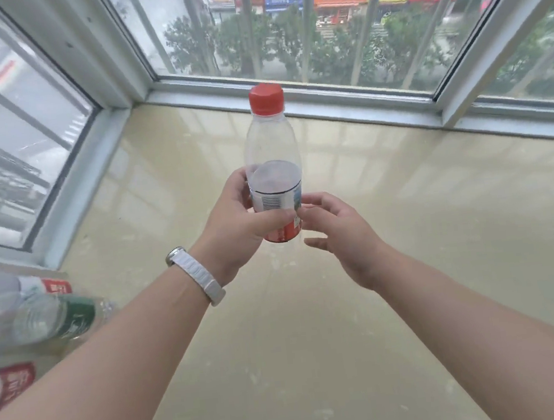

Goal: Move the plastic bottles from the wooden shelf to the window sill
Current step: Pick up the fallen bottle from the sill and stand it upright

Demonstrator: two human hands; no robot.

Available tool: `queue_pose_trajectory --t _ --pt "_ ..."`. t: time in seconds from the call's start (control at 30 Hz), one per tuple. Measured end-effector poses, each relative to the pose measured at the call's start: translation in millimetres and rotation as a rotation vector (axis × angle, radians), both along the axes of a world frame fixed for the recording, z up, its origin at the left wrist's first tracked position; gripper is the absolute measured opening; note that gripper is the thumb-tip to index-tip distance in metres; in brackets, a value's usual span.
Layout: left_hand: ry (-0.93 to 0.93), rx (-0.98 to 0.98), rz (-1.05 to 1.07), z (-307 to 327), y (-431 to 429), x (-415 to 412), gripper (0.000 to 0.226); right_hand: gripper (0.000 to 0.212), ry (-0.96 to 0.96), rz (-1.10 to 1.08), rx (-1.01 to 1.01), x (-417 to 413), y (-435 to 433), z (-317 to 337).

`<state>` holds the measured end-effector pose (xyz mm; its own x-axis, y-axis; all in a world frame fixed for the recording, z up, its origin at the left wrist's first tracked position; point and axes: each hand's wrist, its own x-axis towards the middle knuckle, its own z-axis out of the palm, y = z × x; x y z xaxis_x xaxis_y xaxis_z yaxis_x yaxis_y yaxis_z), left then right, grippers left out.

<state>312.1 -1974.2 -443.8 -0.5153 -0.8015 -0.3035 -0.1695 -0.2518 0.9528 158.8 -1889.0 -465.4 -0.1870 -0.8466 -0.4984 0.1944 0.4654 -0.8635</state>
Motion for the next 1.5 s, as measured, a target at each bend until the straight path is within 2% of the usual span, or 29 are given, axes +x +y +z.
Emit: queue_pose_trajectory --t 0.27,0.57,0.73,0.93,1.17,1.33,1.5 --pt "-0.036 0.020 0.218 -1 25 117 0.071 0.042 -0.016 0.178 0.009 103 -13 0" --pt "-0.063 0.059 0.446 -11 77 239 0.058 0.037 -0.035 0.451 0.044 214 -8 -12" --pt "-0.086 0.067 0.560 -26 104 286 0.059 0.027 -0.022 0.583 0.051 263 0 -18" --pt "-0.094 0.049 0.647 -40 114 322 0.063 0.028 0.026 0.634 0.041 307 -1 -29" --pt "-0.190 -0.074 0.750 -56 111 341 0.060 0.044 0.117 0.596 0.049 333 -14 -42" --pt "-0.190 -0.131 0.734 -57 104 346 0.066 0.026 0.127 0.604 0.020 341 -21 -46" --pt "-0.261 -0.198 0.763 -62 105 344 0.059 0.030 0.151 0.595 0.010 345 -21 -50"
